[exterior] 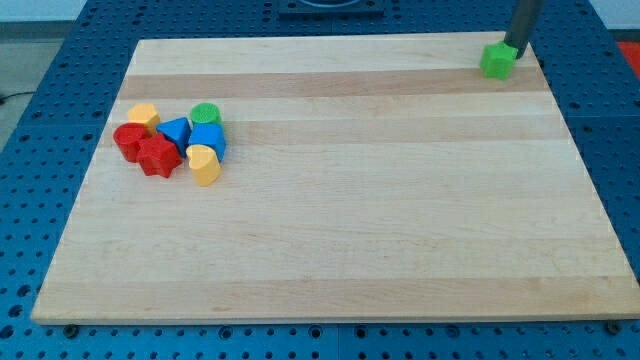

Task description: Push the green star towards the bottom left

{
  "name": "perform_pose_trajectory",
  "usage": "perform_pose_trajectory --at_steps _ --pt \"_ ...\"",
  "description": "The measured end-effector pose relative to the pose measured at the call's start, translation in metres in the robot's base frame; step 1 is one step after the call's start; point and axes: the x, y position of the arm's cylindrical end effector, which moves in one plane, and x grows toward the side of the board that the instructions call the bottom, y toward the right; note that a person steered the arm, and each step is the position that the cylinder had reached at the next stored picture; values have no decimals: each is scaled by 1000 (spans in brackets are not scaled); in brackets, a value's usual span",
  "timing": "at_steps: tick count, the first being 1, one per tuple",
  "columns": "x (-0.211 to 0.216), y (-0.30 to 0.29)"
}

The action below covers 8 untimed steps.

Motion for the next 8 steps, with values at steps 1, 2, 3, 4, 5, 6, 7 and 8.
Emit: perform_pose_trajectory --at_steps 1,2,3,4,5,6,7,8 --pt "0 1" --pt "3 1" --pt "19 0" --pt "54 -41" --pt "63 -70" --pt "55 -86" --pt "54 -87" --pt "51 -87"
